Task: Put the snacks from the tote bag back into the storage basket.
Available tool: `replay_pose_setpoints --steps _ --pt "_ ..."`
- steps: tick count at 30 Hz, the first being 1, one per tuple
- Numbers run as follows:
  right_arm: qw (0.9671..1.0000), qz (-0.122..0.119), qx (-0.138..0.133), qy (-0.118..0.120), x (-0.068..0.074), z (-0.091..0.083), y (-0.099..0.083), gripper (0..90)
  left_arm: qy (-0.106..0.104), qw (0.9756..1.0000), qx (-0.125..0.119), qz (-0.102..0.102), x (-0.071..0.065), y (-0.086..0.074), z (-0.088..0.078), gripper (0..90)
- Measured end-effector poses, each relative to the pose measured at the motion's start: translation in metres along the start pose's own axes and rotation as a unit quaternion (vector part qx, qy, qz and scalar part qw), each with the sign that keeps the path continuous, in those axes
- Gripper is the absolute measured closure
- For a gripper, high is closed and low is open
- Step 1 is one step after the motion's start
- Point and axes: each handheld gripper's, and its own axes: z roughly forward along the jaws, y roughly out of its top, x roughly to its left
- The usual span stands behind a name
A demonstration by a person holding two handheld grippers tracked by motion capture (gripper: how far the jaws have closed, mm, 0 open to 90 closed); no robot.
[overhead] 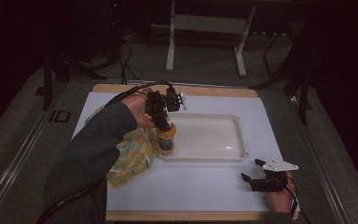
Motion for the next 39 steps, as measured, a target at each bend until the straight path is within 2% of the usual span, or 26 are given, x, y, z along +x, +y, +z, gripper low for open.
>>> replay_pose_setpoints --steps 39 --pt "1.0 0.0 -0.004 0.0 0.0 -0.001 0.0 15.1 -0.017 0.9998 0.012 -0.004 0.003 0.017 0.022 59.2"
